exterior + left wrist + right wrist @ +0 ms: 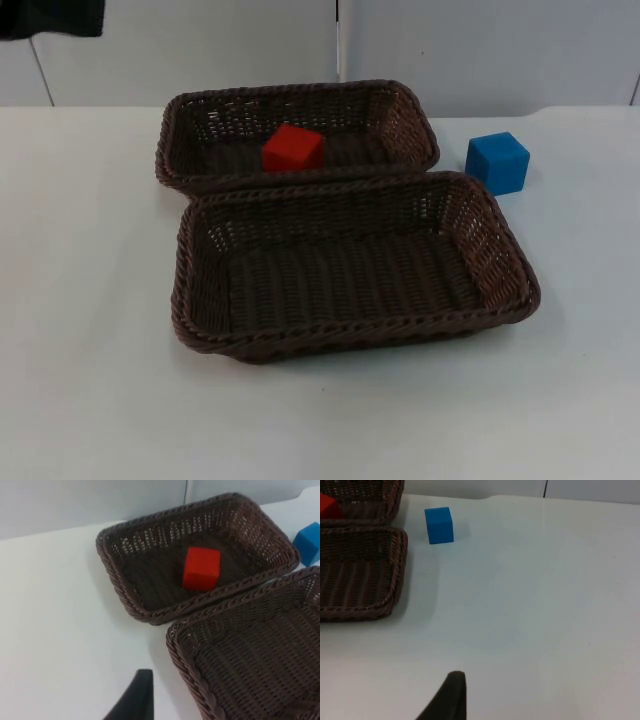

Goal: Pick up one cube with the left hand and place it into the upper basket. Pick up one cube with the right hand and place it into the lower basket.

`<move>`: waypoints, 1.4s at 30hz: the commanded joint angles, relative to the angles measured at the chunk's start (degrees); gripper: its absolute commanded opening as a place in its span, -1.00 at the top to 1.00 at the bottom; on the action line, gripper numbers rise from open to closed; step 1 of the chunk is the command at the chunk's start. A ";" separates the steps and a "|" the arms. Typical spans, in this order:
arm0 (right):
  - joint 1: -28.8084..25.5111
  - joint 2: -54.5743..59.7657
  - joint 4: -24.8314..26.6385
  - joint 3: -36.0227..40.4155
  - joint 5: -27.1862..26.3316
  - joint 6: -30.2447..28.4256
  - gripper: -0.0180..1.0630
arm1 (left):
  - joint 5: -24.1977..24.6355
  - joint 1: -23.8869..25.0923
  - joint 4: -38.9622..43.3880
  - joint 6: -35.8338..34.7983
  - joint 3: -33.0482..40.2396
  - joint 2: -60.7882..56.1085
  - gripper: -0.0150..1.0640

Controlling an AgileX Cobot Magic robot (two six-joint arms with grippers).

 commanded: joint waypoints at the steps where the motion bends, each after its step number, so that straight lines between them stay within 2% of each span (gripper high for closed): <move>1: -0.11 -0.05 -0.30 0.38 -0.45 -0.04 -0.98 | 1.38 -0.23 1.14 -0.55 0.29 -1.99 -0.87; 11: -0.11 -0.05 -0.30 0.38 -0.45 -0.04 -0.98 | 8.97 -0.23 3.57 -0.55 0.37 -8.39 -0.87; 22: -0.11 -0.05 -0.30 0.38 -0.45 -0.04 -0.98 | 11.07 -0.23 4.28 -0.66 0.37 -11.04 -0.87; 42: -0.11 -0.05 -0.49 0.38 -0.61 -0.04 -0.98 | 11.04 -0.23 4.20 -0.66 0.37 -11.04 -0.87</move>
